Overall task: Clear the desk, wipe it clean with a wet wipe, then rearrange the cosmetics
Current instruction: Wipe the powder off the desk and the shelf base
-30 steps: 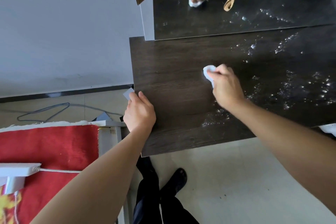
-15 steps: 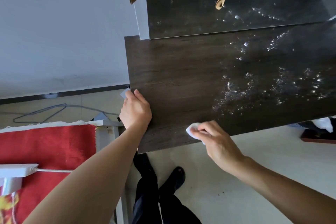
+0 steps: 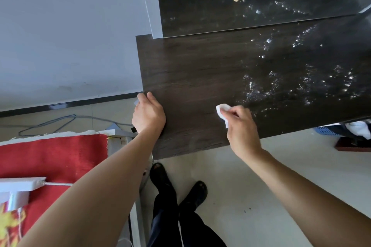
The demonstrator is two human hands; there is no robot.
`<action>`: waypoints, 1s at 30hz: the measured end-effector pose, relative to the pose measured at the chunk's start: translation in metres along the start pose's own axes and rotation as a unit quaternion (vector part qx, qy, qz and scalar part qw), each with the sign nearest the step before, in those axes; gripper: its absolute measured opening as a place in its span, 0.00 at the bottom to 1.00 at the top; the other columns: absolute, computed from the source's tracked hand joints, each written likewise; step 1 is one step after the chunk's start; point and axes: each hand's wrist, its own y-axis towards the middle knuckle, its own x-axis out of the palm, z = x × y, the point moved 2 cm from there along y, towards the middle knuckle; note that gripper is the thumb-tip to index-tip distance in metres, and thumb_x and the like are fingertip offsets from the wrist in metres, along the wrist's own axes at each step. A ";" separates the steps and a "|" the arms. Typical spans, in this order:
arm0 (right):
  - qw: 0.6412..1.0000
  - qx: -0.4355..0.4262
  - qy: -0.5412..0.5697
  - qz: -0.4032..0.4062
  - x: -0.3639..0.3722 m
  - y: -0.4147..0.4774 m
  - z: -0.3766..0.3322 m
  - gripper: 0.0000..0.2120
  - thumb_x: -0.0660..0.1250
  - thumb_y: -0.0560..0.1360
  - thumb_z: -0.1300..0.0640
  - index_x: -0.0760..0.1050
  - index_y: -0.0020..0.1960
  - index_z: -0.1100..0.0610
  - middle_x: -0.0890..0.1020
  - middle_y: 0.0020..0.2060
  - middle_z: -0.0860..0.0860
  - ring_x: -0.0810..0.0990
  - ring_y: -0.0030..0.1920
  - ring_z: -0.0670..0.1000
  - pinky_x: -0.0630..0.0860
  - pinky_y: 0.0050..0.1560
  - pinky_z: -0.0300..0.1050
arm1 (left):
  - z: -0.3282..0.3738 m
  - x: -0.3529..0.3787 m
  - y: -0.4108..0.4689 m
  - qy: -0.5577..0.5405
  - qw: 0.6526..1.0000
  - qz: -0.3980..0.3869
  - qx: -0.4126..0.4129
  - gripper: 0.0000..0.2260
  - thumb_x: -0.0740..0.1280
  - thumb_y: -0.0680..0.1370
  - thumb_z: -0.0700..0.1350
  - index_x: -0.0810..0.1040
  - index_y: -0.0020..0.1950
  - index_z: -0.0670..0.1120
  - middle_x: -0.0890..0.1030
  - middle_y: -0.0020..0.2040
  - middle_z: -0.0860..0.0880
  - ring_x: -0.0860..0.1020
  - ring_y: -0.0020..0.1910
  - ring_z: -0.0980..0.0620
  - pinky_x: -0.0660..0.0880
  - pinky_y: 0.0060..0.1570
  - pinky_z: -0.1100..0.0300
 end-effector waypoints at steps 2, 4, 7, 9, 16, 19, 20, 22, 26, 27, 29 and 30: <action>1.000 -0.005 -0.030 0.008 0.011 0.005 -0.016 0.23 0.66 0.68 0.74 0.77 0.56 0.51 0.73 0.42 0.51 0.71 0.43 0.55 0.74 0.40 0.49 | -0.002 0.000 0.001 -0.001 1.000 -0.001 -0.004 0.17 0.44 0.83 0.54 0.65 0.53 0.43 0.78 0.52 0.38 0.75 0.48 0.37 0.66 0.44 0.50; 0.995 -0.096 0.007 -0.033 0.028 -0.023 -0.048 0.18 0.66 0.72 0.70 0.75 0.55 0.51 0.72 0.44 0.49 0.71 0.44 0.53 0.74 0.43 0.48 | -0.003 -0.001 0.000 -0.011 1.000 -0.005 -0.010 0.17 0.44 0.83 0.54 0.66 0.54 0.43 0.77 0.52 0.39 0.73 0.46 0.39 0.65 0.43 0.50; 0.968 -0.222 0.043 -0.111 0.032 -0.065 -0.067 0.20 0.65 0.72 0.69 0.75 0.60 0.52 0.74 0.47 0.49 0.71 0.44 0.53 0.73 0.43 0.46 | -0.002 -0.003 -0.004 -0.021 1.000 -0.012 -0.013 0.15 0.45 0.83 0.53 0.64 0.52 0.44 0.78 0.51 0.39 0.68 0.41 0.43 0.64 0.42 0.52; 0.970 -0.216 0.030 -0.105 0.027 -0.044 -0.044 0.21 0.68 0.71 0.70 0.75 0.59 0.51 0.75 0.45 0.49 0.72 0.43 0.53 0.73 0.41 0.48 | 0.000 -0.005 -0.005 -0.026 1.000 -0.015 -0.010 0.14 0.45 0.83 0.53 0.63 0.50 0.46 0.78 0.50 0.40 0.68 0.40 0.44 0.64 0.41 0.52; 0.980 -0.178 0.011 -0.093 0.034 -0.043 -0.050 0.22 0.69 0.70 0.69 0.78 0.59 0.51 0.74 0.50 0.49 0.72 0.47 0.53 0.73 0.46 0.44 | -0.004 -0.004 -0.004 -0.035 0.999 -0.019 -0.004 0.14 0.45 0.83 0.53 0.63 0.49 0.46 0.78 0.50 0.41 0.70 0.41 0.43 0.65 0.41 0.52; 0.964 -0.226 0.019 -0.141 0.028 -0.037 -0.041 0.21 0.67 0.73 0.69 0.76 0.60 0.50 0.77 0.51 0.52 0.74 0.50 0.54 0.75 0.48 0.48 | -0.005 -0.001 -0.001 -0.042 0.999 -0.012 -0.001 0.16 0.45 0.83 0.53 0.66 0.53 0.44 0.79 0.52 0.42 0.74 0.45 0.40 0.66 0.42 0.52; 0.972 -0.206 0.006 -0.114 0.025 -0.013 -0.032 0.22 0.66 0.72 0.70 0.77 0.61 0.51 0.76 0.51 0.52 0.74 0.50 0.55 0.76 0.50 0.49 | -0.004 -0.001 0.000 -0.043 0.999 -0.010 -0.001 0.17 0.45 0.83 0.53 0.67 0.55 0.44 0.79 0.53 0.42 0.75 0.48 0.38 0.65 0.42 0.52; 0.987 -0.150 -0.039 -0.032 0.018 0.046 -0.017 0.24 0.64 0.69 0.74 0.78 0.60 0.55 0.75 0.52 0.53 0.73 0.50 0.57 0.75 0.53 0.48 | -0.004 -0.001 0.000 -0.042 0.999 -0.010 -0.002 0.17 0.45 0.83 0.53 0.67 0.55 0.44 0.78 0.54 0.43 0.76 0.49 0.38 0.64 0.42 0.52; 0.994 -0.010 -0.110 -0.016 0.025 0.147 -0.025 0.25 0.59 0.66 0.76 0.75 0.61 0.60 0.74 0.61 0.57 0.73 0.58 0.62 0.73 0.53 0.53 | -0.005 0.000 0.002 -0.043 0.999 -0.012 -0.001 0.16 0.44 0.83 0.53 0.65 0.51 0.45 0.78 0.51 0.43 0.75 0.48 0.40 0.64 0.41 0.53; 0.994 -0.017 -0.100 -0.026 0.034 0.159 -0.039 0.25 0.59 0.67 0.75 0.75 0.61 0.61 0.74 0.63 0.56 0.73 0.61 0.61 0.73 0.56 0.53 | -0.005 0.000 0.002 -0.043 0.999 -0.013 0.000 0.16 0.44 0.83 0.53 0.65 0.52 0.45 0.77 0.51 0.43 0.75 0.47 0.41 0.63 0.41 0.53; 0.992 -0.098 -0.064 -0.044 0.052 0.166 -0.076 0.26 0.59 0.67 0.77 0.75 0.62 0.62 0.74 0.65 0.58 0.72 0.65 0.60 0.70 0.62 0.49 | -0.006 0.000 0.002 -0.045 0.999 -0.016 0.001 0.16 0.44 0.83 0.53 0.66 0.52 0.45 0.77 0.51 0.44 0.75 0.47 0.41 0.64 0.41 0.53; 0.984 -0.164 -0.043 -0.052 0.061 0.161 -0.092 0.27 0.59 0.66 0.79 0.76 0.61 0.63 0.76 0.64 0.59 0.73 0.64 0.60 0.68 0.64 0.46 | -0.007 0.001 0.002 -0.045 0.999 -0.016 0.002 0.16 0.44 0.83 0.53 0.67 0.53 0.45 0.77 0.51 0.44 0.75 0.47 0.41 0.64 0.41 0.53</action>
